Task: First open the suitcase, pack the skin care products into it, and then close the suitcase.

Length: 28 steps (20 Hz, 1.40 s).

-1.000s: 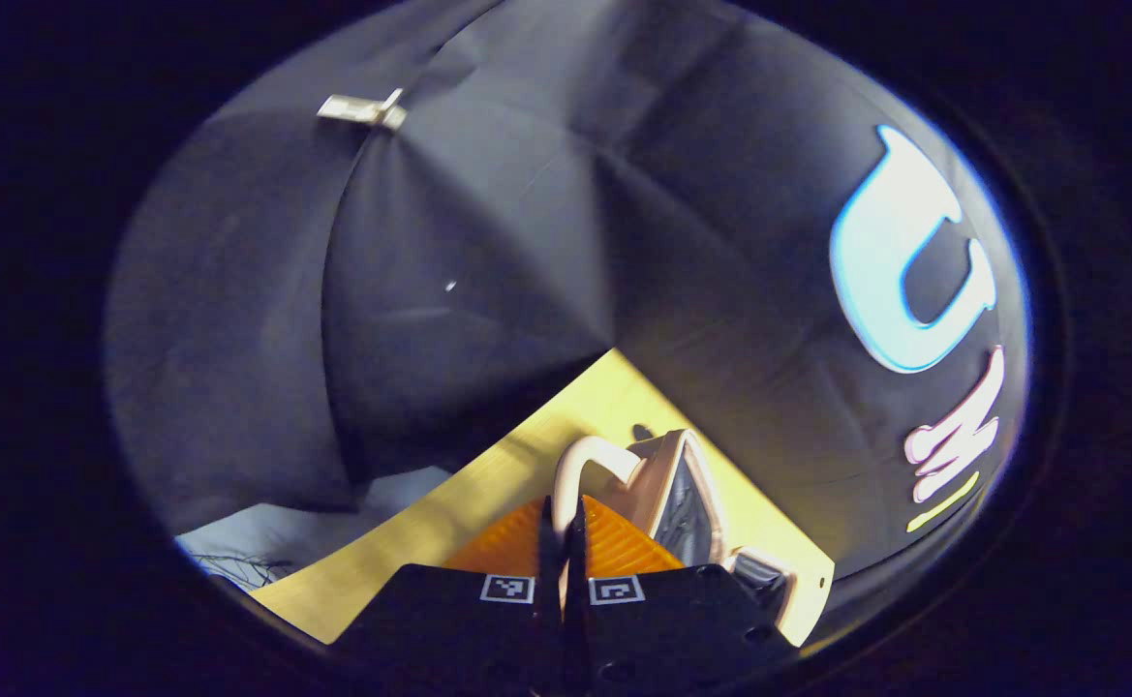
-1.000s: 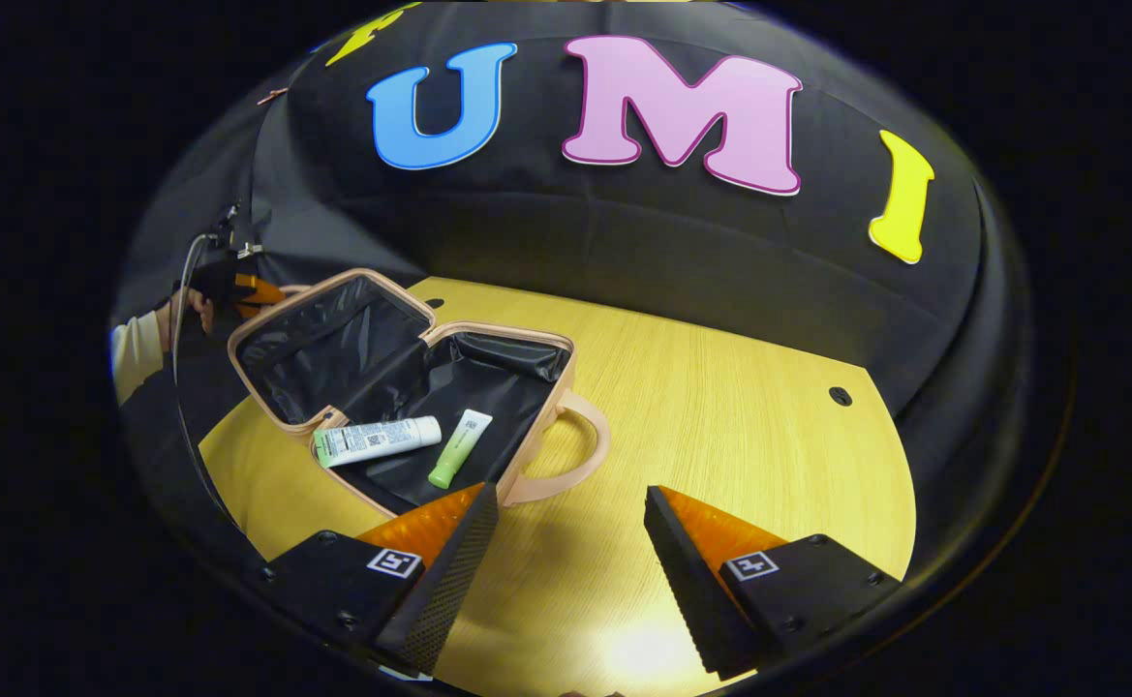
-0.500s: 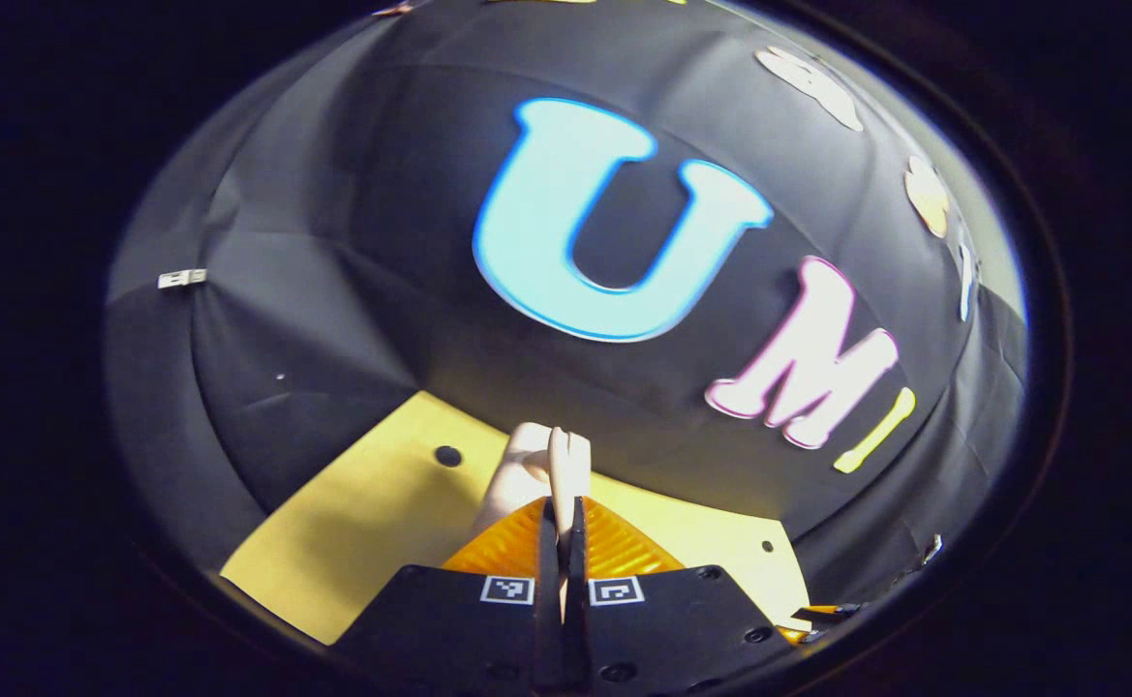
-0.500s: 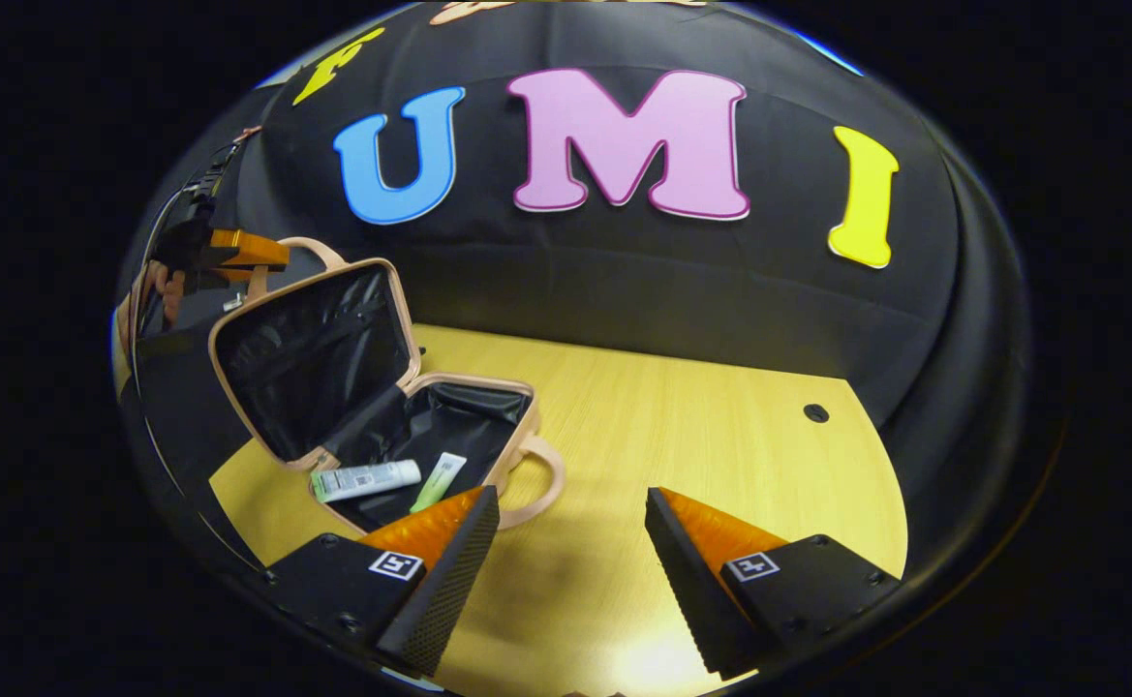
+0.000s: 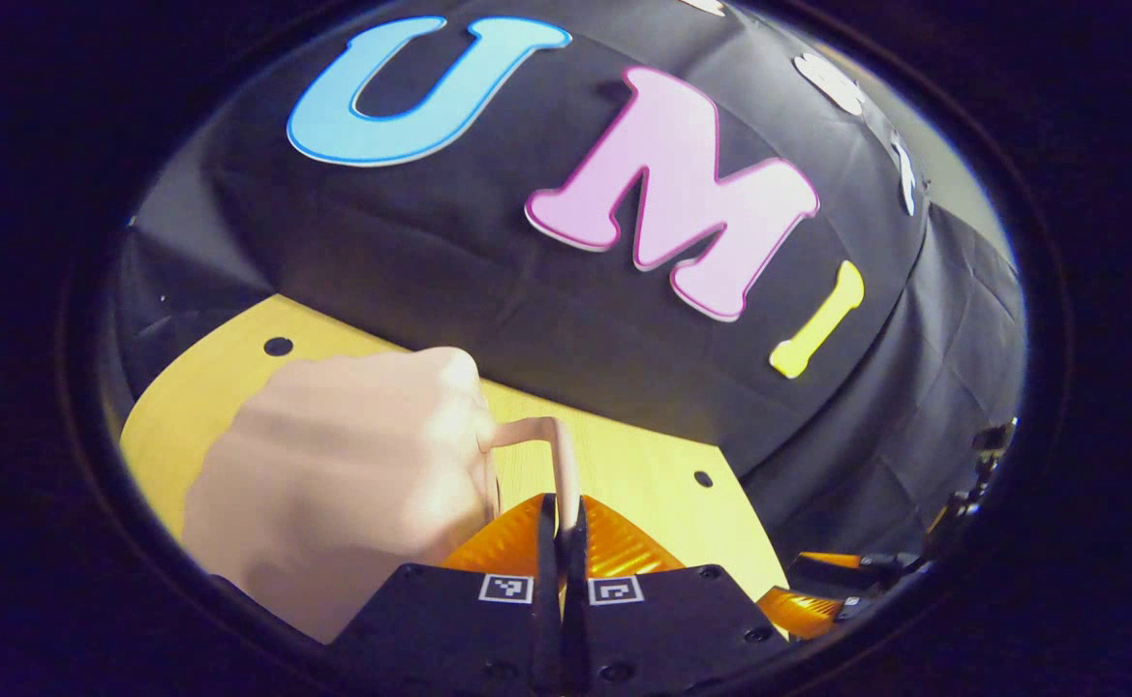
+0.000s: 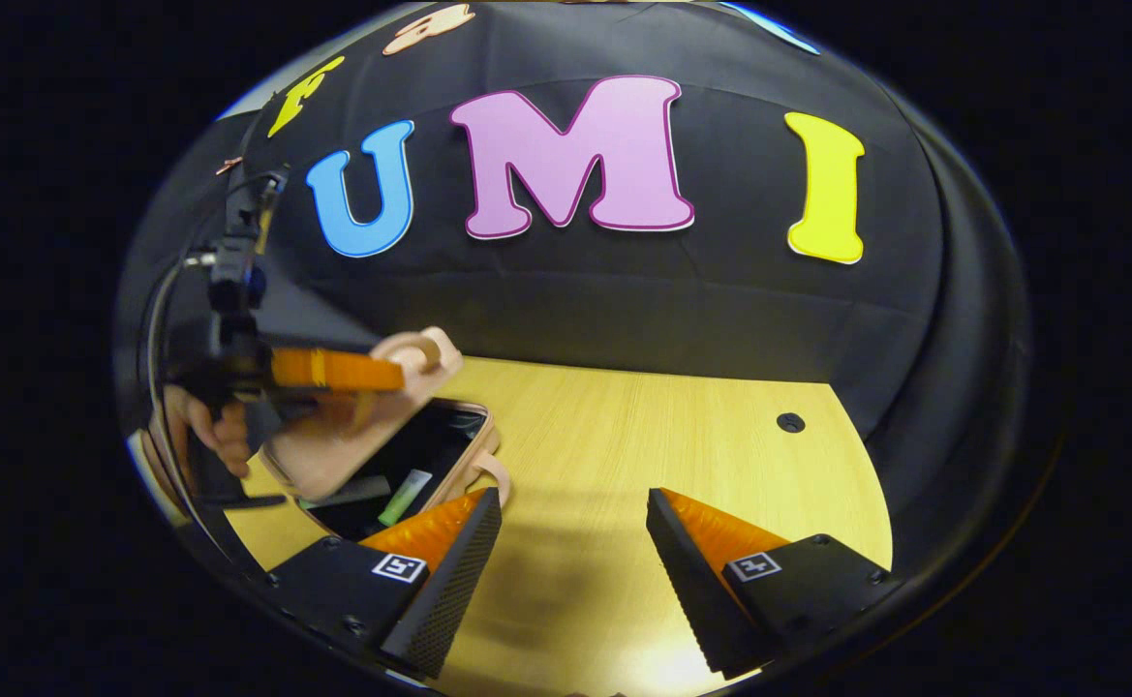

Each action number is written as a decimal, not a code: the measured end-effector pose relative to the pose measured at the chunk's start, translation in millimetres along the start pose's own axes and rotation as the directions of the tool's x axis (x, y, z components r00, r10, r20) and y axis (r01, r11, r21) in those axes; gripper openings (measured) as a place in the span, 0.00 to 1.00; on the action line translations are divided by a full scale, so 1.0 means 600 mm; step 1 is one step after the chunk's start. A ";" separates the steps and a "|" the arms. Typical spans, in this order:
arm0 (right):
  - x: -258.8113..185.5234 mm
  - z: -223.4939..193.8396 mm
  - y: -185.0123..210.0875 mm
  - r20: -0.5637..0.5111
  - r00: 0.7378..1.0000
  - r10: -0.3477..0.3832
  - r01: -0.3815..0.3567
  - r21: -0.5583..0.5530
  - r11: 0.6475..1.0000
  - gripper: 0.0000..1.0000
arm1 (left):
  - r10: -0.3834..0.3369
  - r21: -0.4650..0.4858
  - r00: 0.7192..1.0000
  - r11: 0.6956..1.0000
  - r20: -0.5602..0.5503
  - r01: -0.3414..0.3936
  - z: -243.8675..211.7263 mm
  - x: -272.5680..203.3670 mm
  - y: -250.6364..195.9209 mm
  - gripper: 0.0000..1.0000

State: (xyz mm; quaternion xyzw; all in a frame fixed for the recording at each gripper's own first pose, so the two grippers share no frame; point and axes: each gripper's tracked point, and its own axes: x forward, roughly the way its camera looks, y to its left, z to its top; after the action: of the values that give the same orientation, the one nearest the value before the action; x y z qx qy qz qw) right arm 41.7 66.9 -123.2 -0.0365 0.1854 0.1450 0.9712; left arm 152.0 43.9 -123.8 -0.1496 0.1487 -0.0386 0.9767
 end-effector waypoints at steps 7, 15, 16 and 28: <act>-0.016 0.001 -0.050 0.027 1.000 -0.013 0.013 0.027 1.000 0.96 | 0.125 0.281 0.988 0.955 -0.086 -0.097 -0.118 0.066 -0.015 0.19; -0.087 0.047 -0.056 0.106 0.990 -0.094 0.087 0.068 0.994 0.96 | 0.089 0.207 0.993 0.973 0.079 -0.104 -0.051 -0.074 -0.052 0.96; -0.104 0.058 -0.048 0.122 0.987 -0.103 0.095 0.070 0.993 0.96 | 0.094 0.205 0.988 0.971 0.125 -0.119 -0.031 -0.110 -0.060 0.96; -0.287 0.159 0.119 0.424 0.903 -0.065 0.045 0.057 0.997 0.97 | 0.132 0.128 0.778 0.956 0.615 -0.264 0.111 -0.523 -0.091 0.96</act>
State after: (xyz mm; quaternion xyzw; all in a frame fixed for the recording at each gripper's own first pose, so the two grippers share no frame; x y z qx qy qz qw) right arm -98.9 100.7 28.0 0.0132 -0.0287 0.1179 0.9925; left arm -128.7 48.2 40.7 -0.0350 -0.1577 0.0990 0.9819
